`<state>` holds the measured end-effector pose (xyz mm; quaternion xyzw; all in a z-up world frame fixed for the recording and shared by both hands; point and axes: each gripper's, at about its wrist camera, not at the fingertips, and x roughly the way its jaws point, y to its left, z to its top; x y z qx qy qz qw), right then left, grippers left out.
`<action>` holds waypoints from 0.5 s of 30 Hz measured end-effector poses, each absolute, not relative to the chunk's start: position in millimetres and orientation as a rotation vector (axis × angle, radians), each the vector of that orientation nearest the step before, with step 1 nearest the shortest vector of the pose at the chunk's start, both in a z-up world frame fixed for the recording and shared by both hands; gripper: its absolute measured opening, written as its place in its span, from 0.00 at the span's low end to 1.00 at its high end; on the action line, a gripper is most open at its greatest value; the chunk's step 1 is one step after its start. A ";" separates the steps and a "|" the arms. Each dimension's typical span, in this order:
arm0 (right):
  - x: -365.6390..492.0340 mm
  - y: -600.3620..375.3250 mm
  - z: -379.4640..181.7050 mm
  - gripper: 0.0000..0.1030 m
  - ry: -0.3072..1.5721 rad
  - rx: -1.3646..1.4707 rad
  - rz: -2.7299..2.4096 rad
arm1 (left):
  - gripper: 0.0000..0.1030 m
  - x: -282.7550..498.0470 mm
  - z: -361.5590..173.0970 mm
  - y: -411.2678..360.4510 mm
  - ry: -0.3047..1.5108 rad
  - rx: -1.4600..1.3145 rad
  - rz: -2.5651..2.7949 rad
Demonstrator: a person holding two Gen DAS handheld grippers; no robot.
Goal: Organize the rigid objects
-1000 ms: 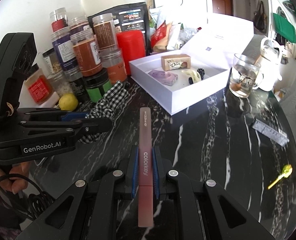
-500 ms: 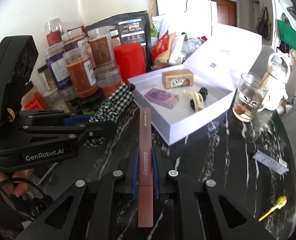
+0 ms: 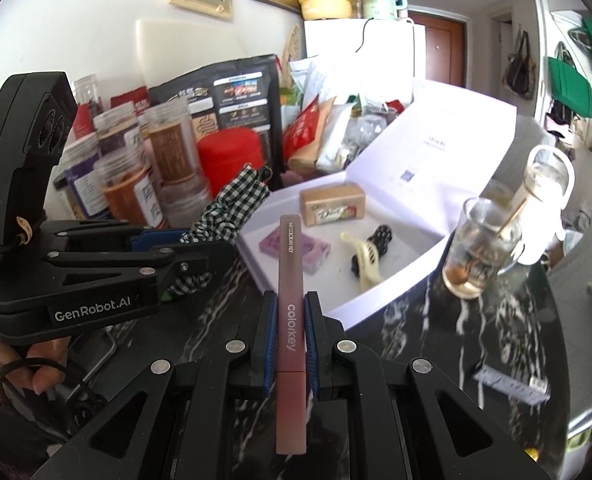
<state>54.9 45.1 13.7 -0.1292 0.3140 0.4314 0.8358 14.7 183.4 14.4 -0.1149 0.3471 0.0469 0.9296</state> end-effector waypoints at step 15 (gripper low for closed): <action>108.1 58.2 26.9 0.13 0.630 -0.261 0.883 | 0.23 71.6 27.5 200.3 0.677 -0.217 0.076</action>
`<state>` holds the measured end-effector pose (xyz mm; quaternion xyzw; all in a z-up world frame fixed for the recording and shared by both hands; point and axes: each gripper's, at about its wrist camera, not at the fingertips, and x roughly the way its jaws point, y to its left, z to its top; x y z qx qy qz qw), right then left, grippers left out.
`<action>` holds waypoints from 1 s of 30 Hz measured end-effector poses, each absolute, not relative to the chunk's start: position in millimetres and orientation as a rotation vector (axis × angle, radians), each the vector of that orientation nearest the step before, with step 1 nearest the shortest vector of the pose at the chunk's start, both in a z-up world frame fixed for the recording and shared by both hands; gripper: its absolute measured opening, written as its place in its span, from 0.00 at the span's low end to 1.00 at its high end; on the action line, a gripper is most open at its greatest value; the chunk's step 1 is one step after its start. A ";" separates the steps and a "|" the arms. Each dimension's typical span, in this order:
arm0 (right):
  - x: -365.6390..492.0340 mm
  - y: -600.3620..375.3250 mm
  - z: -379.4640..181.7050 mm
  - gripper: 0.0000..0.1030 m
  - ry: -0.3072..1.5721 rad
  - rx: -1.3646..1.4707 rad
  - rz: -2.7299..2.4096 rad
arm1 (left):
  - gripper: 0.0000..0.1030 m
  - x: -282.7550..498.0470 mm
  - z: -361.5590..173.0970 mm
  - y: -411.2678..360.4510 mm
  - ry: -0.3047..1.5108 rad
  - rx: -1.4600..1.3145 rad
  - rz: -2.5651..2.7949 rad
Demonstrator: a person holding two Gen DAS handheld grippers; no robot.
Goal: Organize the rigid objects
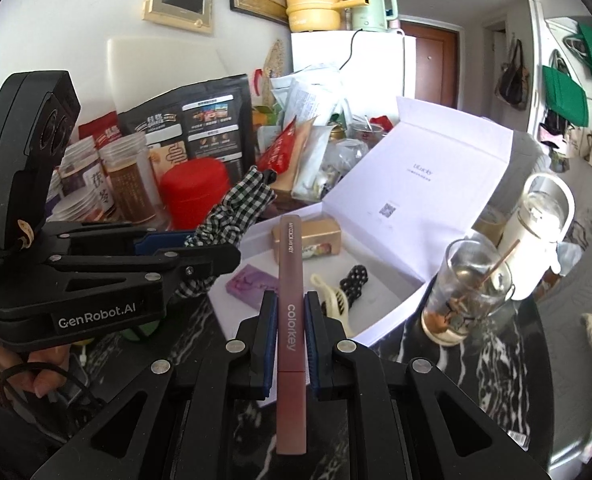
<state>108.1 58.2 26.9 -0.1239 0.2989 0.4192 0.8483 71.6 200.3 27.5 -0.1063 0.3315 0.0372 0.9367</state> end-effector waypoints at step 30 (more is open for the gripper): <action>191.0 102.3 -7.4 0.13 0.739 -0.213 0.812 | 0.23 150.6 -34.2 257.5 0.815 -0.313 0.225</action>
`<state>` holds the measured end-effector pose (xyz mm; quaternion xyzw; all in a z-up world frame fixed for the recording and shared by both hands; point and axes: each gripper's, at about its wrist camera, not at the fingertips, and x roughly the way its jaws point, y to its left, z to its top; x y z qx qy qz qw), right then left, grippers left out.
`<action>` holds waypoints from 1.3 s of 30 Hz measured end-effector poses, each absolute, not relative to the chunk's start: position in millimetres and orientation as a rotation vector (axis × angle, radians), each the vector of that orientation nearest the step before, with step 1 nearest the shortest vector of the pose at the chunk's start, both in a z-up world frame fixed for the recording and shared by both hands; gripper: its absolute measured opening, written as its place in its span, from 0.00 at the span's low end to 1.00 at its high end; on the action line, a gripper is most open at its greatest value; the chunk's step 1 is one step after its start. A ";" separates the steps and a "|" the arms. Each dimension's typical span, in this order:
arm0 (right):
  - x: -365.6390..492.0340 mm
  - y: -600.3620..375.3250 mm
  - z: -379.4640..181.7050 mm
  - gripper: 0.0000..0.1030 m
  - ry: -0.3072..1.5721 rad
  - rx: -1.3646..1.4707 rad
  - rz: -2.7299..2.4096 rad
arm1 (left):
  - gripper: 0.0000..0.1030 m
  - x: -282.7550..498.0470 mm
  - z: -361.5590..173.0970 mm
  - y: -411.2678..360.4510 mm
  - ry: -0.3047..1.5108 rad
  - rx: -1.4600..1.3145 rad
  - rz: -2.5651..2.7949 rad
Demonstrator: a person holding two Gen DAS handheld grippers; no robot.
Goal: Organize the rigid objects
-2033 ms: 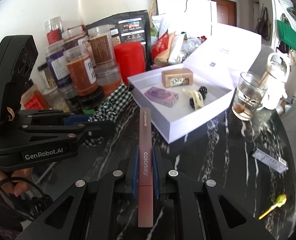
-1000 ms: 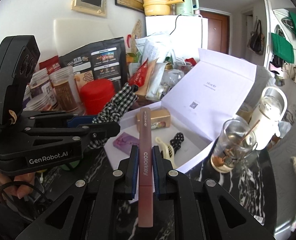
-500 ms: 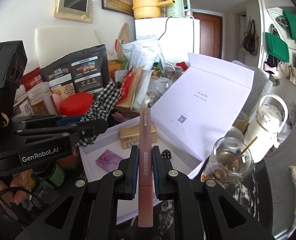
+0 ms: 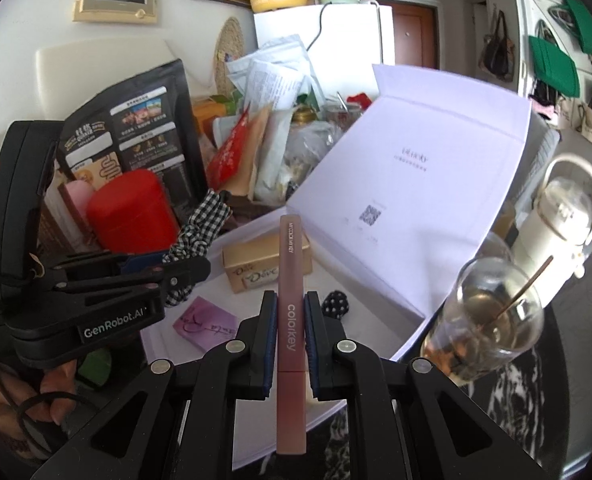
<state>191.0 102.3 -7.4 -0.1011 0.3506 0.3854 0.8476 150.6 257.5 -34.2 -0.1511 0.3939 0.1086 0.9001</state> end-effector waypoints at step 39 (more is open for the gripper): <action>215.1 112.4 -74.5 0.13 0.835 -0.256 0.716 | 0.23 189.2 -94.8 244.2 1.031 -0.274 0.226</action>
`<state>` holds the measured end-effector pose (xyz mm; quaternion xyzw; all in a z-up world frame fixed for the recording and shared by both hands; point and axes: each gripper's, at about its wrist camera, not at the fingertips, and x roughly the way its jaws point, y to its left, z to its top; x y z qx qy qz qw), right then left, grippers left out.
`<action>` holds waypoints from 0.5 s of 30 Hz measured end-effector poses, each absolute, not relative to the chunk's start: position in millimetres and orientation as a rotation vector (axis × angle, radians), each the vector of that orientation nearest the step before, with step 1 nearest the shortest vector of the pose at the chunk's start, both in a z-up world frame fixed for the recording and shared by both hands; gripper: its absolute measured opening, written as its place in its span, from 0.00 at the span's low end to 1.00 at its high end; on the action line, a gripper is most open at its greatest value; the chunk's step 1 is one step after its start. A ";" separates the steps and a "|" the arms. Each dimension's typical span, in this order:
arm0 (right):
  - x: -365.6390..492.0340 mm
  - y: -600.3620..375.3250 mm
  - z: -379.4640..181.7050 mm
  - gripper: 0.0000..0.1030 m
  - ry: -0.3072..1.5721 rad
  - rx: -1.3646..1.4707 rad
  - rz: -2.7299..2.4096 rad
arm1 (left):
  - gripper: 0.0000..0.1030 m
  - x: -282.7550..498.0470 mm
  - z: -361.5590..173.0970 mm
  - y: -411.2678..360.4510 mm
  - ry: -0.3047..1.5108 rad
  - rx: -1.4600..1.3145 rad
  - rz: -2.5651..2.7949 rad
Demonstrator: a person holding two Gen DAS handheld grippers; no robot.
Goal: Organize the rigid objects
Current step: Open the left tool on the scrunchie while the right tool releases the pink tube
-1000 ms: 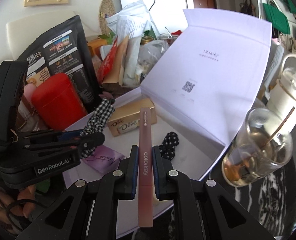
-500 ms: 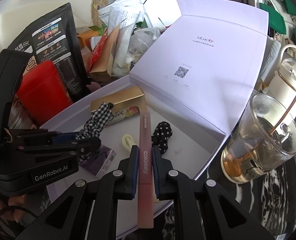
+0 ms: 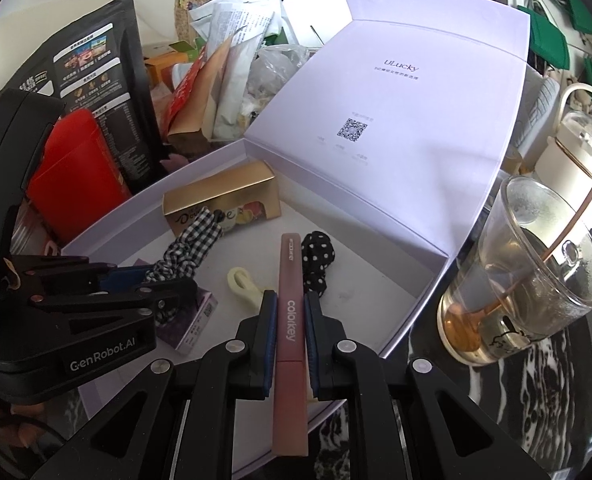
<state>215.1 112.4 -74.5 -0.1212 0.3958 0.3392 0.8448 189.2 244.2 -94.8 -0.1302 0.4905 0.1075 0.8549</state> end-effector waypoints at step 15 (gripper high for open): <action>207.7 110.5 -57.9 0.15 0.809 -0.282 0.699 | 0.24 181.8 -61.3 237.2 1.011 -0.216 0.312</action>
